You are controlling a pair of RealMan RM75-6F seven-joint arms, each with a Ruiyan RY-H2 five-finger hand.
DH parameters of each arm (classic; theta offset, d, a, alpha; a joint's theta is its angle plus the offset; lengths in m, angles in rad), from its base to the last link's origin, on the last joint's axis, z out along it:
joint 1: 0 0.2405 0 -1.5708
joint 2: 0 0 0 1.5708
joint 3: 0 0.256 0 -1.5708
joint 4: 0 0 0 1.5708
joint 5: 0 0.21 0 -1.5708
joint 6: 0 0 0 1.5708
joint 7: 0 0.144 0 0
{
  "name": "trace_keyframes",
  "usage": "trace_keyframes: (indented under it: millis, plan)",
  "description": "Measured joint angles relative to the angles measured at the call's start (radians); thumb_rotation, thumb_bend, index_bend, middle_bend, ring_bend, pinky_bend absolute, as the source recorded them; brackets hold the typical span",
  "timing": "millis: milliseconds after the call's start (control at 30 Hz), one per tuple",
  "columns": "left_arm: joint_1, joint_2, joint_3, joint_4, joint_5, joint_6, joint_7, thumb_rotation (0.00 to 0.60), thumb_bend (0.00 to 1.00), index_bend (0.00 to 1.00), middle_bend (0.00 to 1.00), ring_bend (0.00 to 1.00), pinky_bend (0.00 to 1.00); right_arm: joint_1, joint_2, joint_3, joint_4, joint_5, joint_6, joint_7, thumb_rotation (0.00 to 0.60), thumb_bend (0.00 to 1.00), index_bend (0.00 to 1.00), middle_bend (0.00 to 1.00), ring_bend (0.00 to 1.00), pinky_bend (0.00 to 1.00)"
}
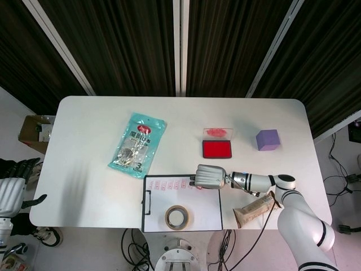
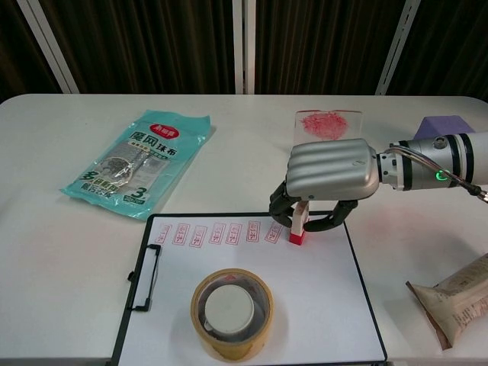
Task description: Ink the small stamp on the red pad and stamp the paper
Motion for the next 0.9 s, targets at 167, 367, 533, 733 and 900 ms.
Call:
trace_keyframes:
  millis: [167, 367, 533, 733, 900]
  plan:
    - [-0.002, -0.005, -0.001, -0.001, 0.005, 0.002, 0.002, 0.600, 0.00, 0.12, 0.14, 0.12, 0.25, 0.009, 0.030, 0.033, -0.031, 0.022, 0.064, -0.012, 0.600, 0.52, 1.00, 0.84, 0.96, 1.00]
    - [-0.003, -0.007, 0.000, -0.008, 0.011, 0.005, 0.009, 0.600, 0.00, 0.12, 0.14, 0.12, 0.25, 0.018, 0.091, 0.069, -0.117, 0.042, 0.135, -0.049, 0.600, 0.52, 1.00, 0.84, 0.96, 1.00]
    - [-0.002, -0.008, 0.004, -0.014, 0.016, 0.006, 0.013, 0.600, 0.00, 0.12, 0.14, 0.12, 0.25, 0.010, 0.156, 0.088, -0.191, 0.058, 0.149, -0.105, 0.600, 0.52, 1.00, 0.84, 0.96, 1.00]
    - [0.000, -0.012, 0.008, -0.020, 0.027, 0.015, 0.013, 0.600, 0.00, 0.12, 0.14, 0.12, 0.25, -0.035, 0.248, 0.096, -0.287, 0.084, 0.132, -0.176, 0.600, 0.51, 1.00, 0.86, 0.96, 1.00]
    - [0.003, -0.018, 0.015, -0.016, 0.030, 0.012, 0.011, 0.600, 0.00, 0.12, 0.14, 0.12, 0.25, -0.110, 0.319, 0.089, -0.373, 0.115, 0.084, -0.255, 0.600, 0.51, 1.00, 0.86, 0.96, 1.00]
